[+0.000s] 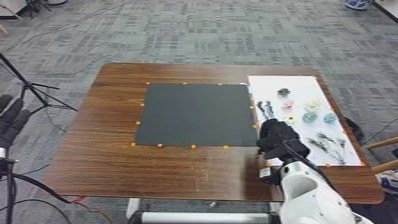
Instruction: Arrange flowers
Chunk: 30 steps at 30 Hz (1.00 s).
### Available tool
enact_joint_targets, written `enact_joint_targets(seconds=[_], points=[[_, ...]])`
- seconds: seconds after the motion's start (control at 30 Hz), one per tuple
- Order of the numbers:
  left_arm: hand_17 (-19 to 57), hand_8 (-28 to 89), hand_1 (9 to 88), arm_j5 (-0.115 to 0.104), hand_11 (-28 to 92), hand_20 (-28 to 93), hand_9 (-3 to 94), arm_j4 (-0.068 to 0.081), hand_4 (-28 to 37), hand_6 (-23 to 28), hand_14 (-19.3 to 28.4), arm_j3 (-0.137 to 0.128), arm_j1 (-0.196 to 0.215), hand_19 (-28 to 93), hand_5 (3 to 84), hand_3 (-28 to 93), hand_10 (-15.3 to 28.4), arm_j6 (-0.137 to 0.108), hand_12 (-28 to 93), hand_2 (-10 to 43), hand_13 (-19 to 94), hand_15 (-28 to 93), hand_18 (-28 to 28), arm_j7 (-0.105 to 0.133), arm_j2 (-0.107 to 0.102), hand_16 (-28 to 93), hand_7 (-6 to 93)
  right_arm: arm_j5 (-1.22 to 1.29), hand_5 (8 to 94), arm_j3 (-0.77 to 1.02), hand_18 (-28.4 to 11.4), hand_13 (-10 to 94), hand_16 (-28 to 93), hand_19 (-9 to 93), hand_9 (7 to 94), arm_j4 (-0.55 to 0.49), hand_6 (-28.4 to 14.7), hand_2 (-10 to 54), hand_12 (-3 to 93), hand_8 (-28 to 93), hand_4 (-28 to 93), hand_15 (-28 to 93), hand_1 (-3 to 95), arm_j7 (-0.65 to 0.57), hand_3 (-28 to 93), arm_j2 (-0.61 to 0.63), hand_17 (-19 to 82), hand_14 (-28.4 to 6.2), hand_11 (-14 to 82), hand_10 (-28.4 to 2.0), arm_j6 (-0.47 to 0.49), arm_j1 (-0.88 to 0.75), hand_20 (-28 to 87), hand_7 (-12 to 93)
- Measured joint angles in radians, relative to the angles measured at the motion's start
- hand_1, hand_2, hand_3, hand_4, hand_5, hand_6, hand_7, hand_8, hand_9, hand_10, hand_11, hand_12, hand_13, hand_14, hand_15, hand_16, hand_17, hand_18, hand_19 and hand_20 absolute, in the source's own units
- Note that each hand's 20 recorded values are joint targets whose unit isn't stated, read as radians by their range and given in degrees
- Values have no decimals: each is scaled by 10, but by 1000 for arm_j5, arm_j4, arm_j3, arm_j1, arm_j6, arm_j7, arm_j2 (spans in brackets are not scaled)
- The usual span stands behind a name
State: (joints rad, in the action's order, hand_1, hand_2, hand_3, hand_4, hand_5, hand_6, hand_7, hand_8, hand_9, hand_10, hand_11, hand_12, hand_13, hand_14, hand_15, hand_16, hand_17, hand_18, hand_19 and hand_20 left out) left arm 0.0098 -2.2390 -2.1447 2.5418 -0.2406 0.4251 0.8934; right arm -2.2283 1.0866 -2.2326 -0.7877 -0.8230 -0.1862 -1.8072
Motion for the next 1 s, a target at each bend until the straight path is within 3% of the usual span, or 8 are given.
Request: enact_joint_targets(seconds=[0.27,0.5,0.77,1.0], points=[[-23,-63,223,-5,115,106,309,0,-283,78,132,-1,1,190,356,661,137,0,124,172,214,220,86,3,2,-33,76,7,629,-86,-264,816,549,932,898,35,-27,-95,570,207,-82,554,544,17,774,-25,508,-57,222,-86,-5,106,435,711],[-23,-63,206,-41,111,107,309,1,-283,78,132,-16,21,190,356,614,138,1,124,208,214,217,87,25,7,-32,72,17,628,-243,-260,814,547,932,898,105,-26,-95,569,206,-85,558,544,62,773,-64,507,-57,223,-86,-48,279,431,713],[-23,-62,195,-51,110,107,310,9,-283,79,131,-20,30,189,356,626,139,0,124,210,215,216,87,26,12,-31,71,29,626,-411,-257,813,547,932,896,220,-24,-95,566,202,-93,559,545,118,772,-148,505,-54,223,-86,-83,493,429,715],[-23,-61,202,-50,110,107,310,30,-283,78,130,10,2,187,356,607,139,0,124,215,216,213,87,24,-1,-31,70,55,624,-513,-253,811,548,932,895,380,-22,-95,566,199,-103,558,547,145,774,-268,503,-54,224,-85,-73,652,426,716]])
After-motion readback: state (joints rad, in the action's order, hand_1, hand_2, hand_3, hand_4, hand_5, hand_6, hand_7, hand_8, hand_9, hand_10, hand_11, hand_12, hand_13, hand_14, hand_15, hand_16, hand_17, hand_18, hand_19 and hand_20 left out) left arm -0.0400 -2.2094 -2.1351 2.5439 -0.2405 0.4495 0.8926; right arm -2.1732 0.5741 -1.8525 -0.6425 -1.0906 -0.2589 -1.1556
